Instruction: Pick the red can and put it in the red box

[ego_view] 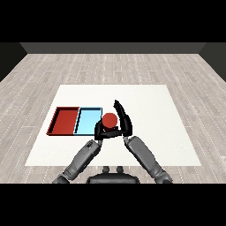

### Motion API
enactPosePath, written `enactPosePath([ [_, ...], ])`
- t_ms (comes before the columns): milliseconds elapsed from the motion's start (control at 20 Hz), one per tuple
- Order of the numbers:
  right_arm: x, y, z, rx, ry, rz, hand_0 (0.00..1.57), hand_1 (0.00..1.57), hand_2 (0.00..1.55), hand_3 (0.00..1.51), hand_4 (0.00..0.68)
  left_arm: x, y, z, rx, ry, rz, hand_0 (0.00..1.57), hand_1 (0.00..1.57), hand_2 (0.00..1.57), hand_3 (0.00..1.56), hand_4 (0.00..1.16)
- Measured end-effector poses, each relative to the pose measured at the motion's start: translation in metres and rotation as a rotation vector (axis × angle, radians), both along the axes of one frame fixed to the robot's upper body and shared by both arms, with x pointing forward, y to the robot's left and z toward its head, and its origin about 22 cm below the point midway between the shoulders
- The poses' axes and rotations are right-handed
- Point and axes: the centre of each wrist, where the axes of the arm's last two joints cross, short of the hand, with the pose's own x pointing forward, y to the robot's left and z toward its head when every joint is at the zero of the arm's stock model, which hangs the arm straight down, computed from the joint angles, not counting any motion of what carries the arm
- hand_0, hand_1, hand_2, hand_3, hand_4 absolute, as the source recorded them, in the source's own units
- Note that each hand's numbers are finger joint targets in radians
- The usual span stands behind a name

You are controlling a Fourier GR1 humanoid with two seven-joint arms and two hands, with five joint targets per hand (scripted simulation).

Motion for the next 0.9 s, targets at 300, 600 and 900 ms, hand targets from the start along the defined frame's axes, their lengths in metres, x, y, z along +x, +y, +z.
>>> enactPosePath([
  [300, -0.009, -0.025, -0.003, 0.054, 0.003, 0.0, 0.0, 0.0, 0.0, 0.0, 0.0, 0.006, 0.003, 0.0, 0.008, -0.006, 0.027, 1.57, 1.57, 1.56, 1.46, 1.13],
  [600, -0.024, -0.057, 0.009, 0.096, -0.029, -0.025, 0.0, 0.0, 0.0, 0.0, 0.0, 0.022, 0.023, 0.008, 0.022, -0.032, 0.069, 1.57, 1.57, 1.57, 1.48, 1.13],
  [900, -0.038, -0.107, 0.007, 0.099, -0.034, -0.077, 0.0, 0.0, 0.0, 0.0, 0.0, 0.029, 0.069, 0.026, 0.053, -0.046, 0.137, 1.57, 1.57, 1.57, 1.48, 1.13],
])
